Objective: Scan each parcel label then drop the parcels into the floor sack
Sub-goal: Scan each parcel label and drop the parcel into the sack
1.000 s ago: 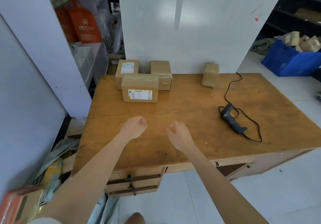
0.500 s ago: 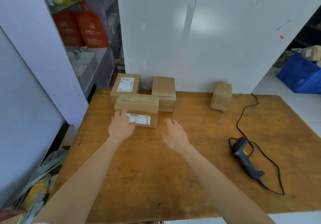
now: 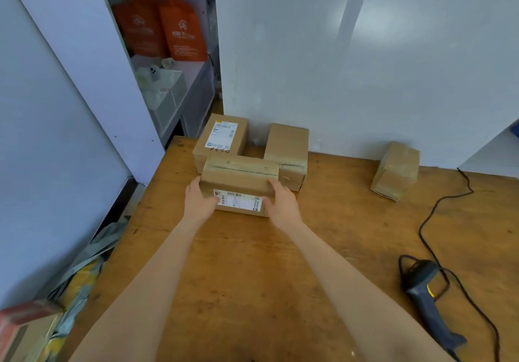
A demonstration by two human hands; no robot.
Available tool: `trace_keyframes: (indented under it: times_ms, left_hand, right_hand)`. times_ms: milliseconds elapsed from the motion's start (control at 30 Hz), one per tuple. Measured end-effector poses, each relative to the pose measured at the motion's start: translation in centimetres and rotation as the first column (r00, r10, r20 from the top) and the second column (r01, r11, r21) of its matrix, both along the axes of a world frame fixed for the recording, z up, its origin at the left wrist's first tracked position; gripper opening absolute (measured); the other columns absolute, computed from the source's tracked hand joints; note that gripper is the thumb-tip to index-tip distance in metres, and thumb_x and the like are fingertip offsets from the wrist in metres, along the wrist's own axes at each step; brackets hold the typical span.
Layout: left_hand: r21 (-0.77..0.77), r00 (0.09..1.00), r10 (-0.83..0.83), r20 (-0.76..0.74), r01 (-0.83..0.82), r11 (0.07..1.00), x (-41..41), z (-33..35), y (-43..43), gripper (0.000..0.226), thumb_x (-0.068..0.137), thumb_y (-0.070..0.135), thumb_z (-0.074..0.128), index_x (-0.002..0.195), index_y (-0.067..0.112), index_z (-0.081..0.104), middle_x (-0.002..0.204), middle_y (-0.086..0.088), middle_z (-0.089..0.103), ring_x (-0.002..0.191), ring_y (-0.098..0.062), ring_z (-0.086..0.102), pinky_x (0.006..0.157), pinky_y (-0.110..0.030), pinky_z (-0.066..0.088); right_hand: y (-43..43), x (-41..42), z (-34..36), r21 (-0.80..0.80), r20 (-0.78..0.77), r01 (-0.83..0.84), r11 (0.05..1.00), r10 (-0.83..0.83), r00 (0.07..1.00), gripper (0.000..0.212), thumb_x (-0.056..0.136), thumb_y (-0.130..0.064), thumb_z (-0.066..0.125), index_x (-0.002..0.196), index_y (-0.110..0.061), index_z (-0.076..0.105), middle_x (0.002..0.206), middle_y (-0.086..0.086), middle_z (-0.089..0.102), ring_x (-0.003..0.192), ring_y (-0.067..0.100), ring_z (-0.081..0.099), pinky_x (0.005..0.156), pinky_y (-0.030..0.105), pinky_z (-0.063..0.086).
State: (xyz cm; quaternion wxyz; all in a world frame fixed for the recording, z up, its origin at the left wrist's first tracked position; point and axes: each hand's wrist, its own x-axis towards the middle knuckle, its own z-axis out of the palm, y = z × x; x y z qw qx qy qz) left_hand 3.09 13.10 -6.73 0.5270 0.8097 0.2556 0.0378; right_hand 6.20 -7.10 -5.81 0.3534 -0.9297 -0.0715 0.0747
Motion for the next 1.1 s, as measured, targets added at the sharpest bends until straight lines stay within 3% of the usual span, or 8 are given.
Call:
trace_keyframes:
  times_ms: [267, 367, 567, 667, 767, 900, 1033, 1100]
  left_hand:
    - [-0.172, 0.974, 0.201, 0.107, -0.181, 0.968, -2.0, 0.7, -5.7, 0.035, 0.084, 0.026, 0.070, 0.104, 0.015, 0.044, 0.117, -0.011, 0.057, 0.104, -0.023, 0.059, 0.089, -0.042, 0.052]
    - [-0.169, 0.975, 0.222, -0.024, -0.223, 0.960, -3.5, 0.9, -9.1, 0.055, 0.078, 0.051, 0.073, 0.110, 0.020, 0.041, 0.121, -0.006, 0.057, 0.093, -0.015, 0.058, 0.070, -0.028, 0.048]
    - [-0.262, 0.906, -0.090, -0.413, -0.024, 0.965, -5.6, 1.1, -15.9, 0.115, 0.060, 0.064, 0.079, 0.150, 0.016, 0.025, 0.133, -0.013, 0.056, 0.080, -0.015, 0.067, 0.079, -0.036, 0.056]
    - [-0.336, 0.897, -0.134, -0.422, -0.017, 0.942, -7.0, 0.8, -18.2, 0.113, 0.056, 0.067, 0.078, 0.145, 0.012, 0.039, 0.129, -0.009, 0.060, 0.090, -0.015, 0.066, 0.084, -0.036, 0.057]
    - [-0.340, 0.938, 0.053, -0.343, -0.177, 0.924, -7.8, 0.0, -20.0, 0.099, 0.064, 0.061, 0.079, 0.142, 0.010, 0.044, 0.130, -0.008, 0.059, 0.091, -0.016, 0.062, 0.090, -0.041, 0.052]
    - [-0.465, 0.952, 0.230, -0.201, -0.299, 0.834, -8.3, -0.5, -21.9, 0.072, 0.079, 0.051, 0.071, 0.135, 0.011, 0.052, 0.119, 0.001, 0.059, 0.089, -0.007, 0.057, 0.093, -0.042, 0.038]
    - [-0.586, 0.954, 0.252, -0.163, -0.299, 0.753, -8.5, 0.4, -22.2, 0.045, 0.090, 0.052, 0.056, 0.126, 0.026, 0.058, 0.136, 0.005, 0.055, 0.114, -0.012, 0.052, 0.104, -0.061, 0.033]
    - [-0.589, 0.962, 0.192, -0.192, -0.270, 0.762, -8.3, 1.3, -21.4, 0.054, 0.084, 0.069, 0.048, 0.129, 0.040, 0.056, 0.155, 0.007, 0.034, 0.138, -0.025, 0.035, 0.107, -0.070, 0.019]
  right_hand:
    - [-4.8, 0.9, 0.9, 0.162, 0.101, 0.157, 0.974, -0.174, 0.979, 0.047, 0.091, -0.031, 0.062, 0.136, -0.024, 0.050, 0.119, 0.006, 0.057, 0.115, 0.023, 0.049, 0.097, 0.034, 0.042]
    - [-8.0, 1.1, 1.6, 0.234, 0.096, 0.210, 0.949, -0.238, 0.967, 0.048, 0.089, -0.032, 0.065, 0.134, -0.024, 0.050, 0.124, 0.000, 0.059, 0.119, 0.019, 0.046, 0.098, 0.033, 0.040]
    - [-13.7, 1.6, 3.1, 0.141, 0.167, 0.067, 0.988, -0.091, 0.982, 0.042, 0.085, -0.039, 0.068, 0.125, -0.027, 0.060, 0.121, -0.008, 0.063, 0.113, 0.016, 0.049, 0.101, 0.039, 0.036]
    - [-15.4, 1.4, 3.7, 0.150, 0.169, -0.020, 0.989, -0.006, 0.986, 0.039, 0.084, -0.040, 0.070, 0.121, -0.030, 0.062, 0.116, -0.009, 0.064, 0.110, 0.016, 0.050, 0.099, 0.039, 0.038]
    - [-17.2, 0.9, 3.7, 0.188, 0.141, 0.005, 0.982, -0.032, 0.990, 0.041, 0.084, -0.037, 0.069, 0.124, -0.031, 0.060, 0.114, -0.005, 0.062, 0.110, 0.018, 0.048, 0.096, 0.042, 0.043]
    - [-19.3, 0.0, 3.3, 0.238, 0.055, 0.157, 0.958, -0.175, 0.983, 0.048, 0.089, -0.033, 0.065, 0.135, -0.033, 0.052, 0.123, 0.002, 0.055, 0.118, 0.022, 0.045, 0.088, 0.029, 0.038]
    - [-21.4, -2.2, 1.7, 0.174, -0.031, 0.176, 0.969, -0.174, 0.984, 0.039, 0.094, -0.029, 0.058, 0.132, -0.024, 0.055, 0.127, 0.006, 0.057, 0.118, 0.024, 0.051, 0.098, 0.036, 0.044]
    - [-22.5, -3.4, 0.9, 0.171, -0.079, 0.182, 0.968, -0.170, 0.982, 0.032, 0.096, -0.030, 0.055, 0.127, -0.022, 0.059, 0.127, 0.005, 0.060, 0.120, 0.023, 0.052, 0.097, 0.036, 0.044]
